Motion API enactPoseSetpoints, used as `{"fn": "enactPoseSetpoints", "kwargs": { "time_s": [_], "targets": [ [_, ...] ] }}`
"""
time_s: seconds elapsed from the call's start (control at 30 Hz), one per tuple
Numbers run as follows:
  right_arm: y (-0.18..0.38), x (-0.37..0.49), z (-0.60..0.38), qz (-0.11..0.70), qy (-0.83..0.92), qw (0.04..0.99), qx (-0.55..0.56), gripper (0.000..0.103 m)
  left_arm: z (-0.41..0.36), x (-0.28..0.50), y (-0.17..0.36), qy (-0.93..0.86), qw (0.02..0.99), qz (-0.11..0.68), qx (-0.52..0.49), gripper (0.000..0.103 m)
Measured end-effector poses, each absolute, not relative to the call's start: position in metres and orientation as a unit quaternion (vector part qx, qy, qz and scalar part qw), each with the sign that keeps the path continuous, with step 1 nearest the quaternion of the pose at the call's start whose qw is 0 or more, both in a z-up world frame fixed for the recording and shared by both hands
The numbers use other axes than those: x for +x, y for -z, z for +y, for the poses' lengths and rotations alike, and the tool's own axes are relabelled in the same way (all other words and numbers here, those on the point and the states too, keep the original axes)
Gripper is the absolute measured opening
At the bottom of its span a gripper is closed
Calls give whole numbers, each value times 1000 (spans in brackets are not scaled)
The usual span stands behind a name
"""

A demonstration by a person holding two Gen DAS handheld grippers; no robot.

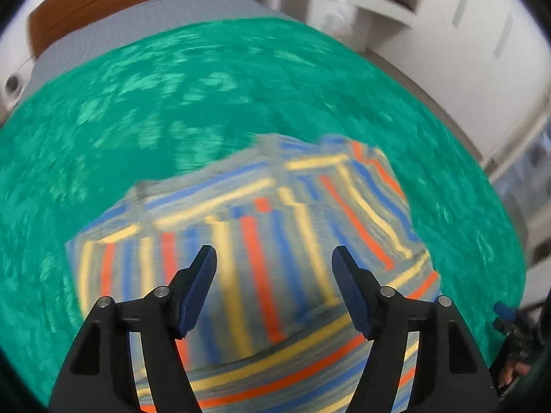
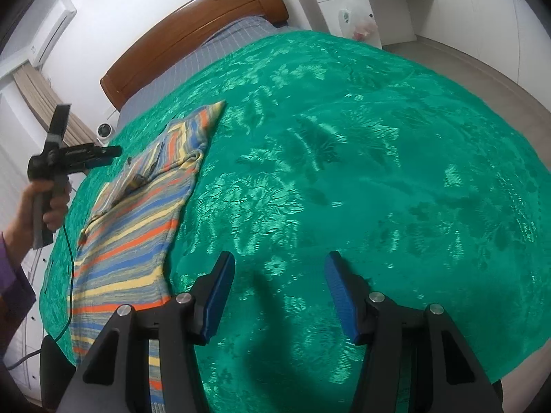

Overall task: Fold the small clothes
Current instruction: 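Open the left tool and press the folded sweater flat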

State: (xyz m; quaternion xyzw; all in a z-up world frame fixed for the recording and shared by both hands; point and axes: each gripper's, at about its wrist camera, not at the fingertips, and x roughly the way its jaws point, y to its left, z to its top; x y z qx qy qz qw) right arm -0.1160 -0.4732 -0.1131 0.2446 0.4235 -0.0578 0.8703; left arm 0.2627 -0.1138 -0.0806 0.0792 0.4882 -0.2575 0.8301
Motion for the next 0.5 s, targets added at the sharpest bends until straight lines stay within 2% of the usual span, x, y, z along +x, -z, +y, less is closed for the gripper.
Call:
{"fn": "enactPoseSetpoints", "kwargs": {
  "time_s": [0.2,0.37,0.4,0.47,0.5],
  "targets": [
    [115,-118,-470,425,59,875,224,55,-9,312,93,146,828,542,1,70],
    [118,-115,-470,428,65,873,222,55,7,310,139,134,789,599,18,67],
    [118,-114,-470,430,66,873,221,55,5,307,146,134,787,602,22,53],
    [118,-112,-469,432,68,873,216,55,0,300,154,119,793,596,39,6],
    [118,-112,-469,433,69,873,214,55,1,299,155,109,798,591,39,2]
  ]
}}
